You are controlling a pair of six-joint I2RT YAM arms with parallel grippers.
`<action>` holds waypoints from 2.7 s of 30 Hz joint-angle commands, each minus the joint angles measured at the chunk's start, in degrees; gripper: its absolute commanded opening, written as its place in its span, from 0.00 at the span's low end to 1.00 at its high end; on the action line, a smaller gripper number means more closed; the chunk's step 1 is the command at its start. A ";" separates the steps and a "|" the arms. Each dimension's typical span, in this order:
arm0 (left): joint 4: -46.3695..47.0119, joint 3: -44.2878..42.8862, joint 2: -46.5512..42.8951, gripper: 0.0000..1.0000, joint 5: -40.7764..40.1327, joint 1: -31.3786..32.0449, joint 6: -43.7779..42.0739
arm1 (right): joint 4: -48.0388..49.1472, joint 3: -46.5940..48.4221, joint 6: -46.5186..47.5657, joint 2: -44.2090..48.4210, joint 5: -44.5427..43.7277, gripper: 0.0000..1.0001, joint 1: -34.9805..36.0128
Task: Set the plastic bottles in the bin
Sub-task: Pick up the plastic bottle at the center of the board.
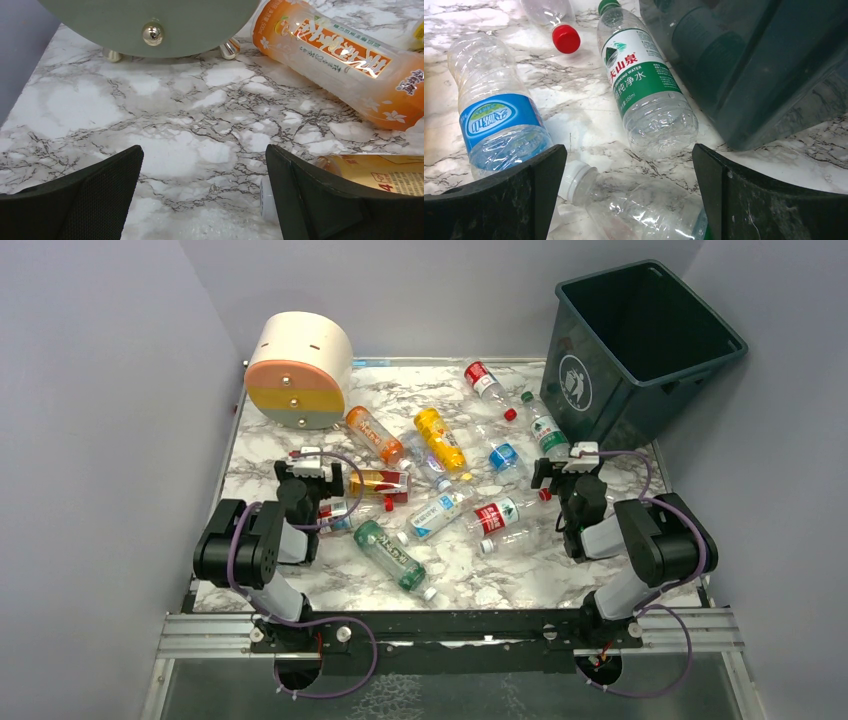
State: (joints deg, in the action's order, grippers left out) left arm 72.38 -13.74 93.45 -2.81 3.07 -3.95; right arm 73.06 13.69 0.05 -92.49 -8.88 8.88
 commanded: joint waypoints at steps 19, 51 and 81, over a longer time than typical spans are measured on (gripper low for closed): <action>-33.39 -7.79 -30.33 0.99 0.10 2.89 12.35 | -29.17 6.23 1.45 26.17 14.33 0.99 0.04; -75.34 -38.27 -43.13 0.99 24.14 2.99 30.91 | -96.28 46.95 -19.69 33.85 29.25 0.99 0.00; -57.32 -25.33 -35.36 0.99 40.20 5.96 44.33 | -93.92 46.83 -14.14 11.57 12.49 0.96 11.00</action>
State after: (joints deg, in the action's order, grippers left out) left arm 8.58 -40.32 58.08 35.18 8.03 38.02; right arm -22.85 56.53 -17.21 -77.01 12.64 16.53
